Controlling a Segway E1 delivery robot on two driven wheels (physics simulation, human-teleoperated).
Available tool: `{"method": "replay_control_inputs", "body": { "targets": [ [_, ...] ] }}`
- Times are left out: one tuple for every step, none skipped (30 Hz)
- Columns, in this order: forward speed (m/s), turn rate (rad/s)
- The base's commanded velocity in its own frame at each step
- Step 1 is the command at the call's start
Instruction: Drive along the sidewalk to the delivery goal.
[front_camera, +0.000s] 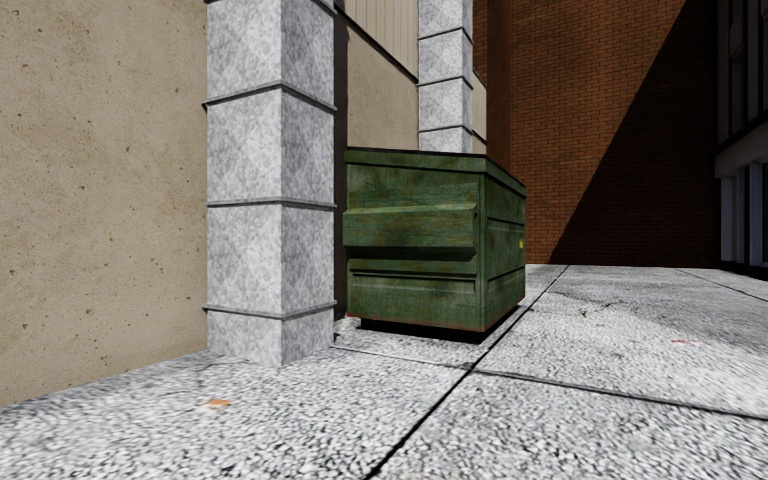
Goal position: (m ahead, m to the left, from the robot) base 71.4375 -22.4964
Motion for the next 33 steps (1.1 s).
{"method": "replay_control_inputs", "body": {
  "targets": [
    [0.0, 0.0],
    [0.0, 0.0],
    [0.0, 0.0],
    [0.0, 0.0],
    [0.0, 0.0],
    [0.0, 0.0],
    [0.0, 0.0],
    [0.0, -0.03],
    [0.0, -0.03],
    [0.36, -0.25],
    [0.84, -0.39],
    [1.6, -0.44],
    [1.65, -0.45],
    [1.65, -0.45],
    [1.67, -0.45],
    [1.67, -0.45],
    [1.67, -0.45],
    [1.67, -0.45],
    [1.67, -0.45],
    [1.67, -0.45],
    [1.67, -0.45],
    [1.67, -0.45],
    [1.67, -0.45],
    [1.67, -0.45],
    [1.67, -0.45],
    [1.67, -0.45],
    [1.68, -0.45],
    [1.68, -0.45],
    [1.68, -0.45],
    [1.68, -0.45],
    [1.69, -0.45],
    [1.7, -0.45],
    [1.7, -0.45]
  ]
}}
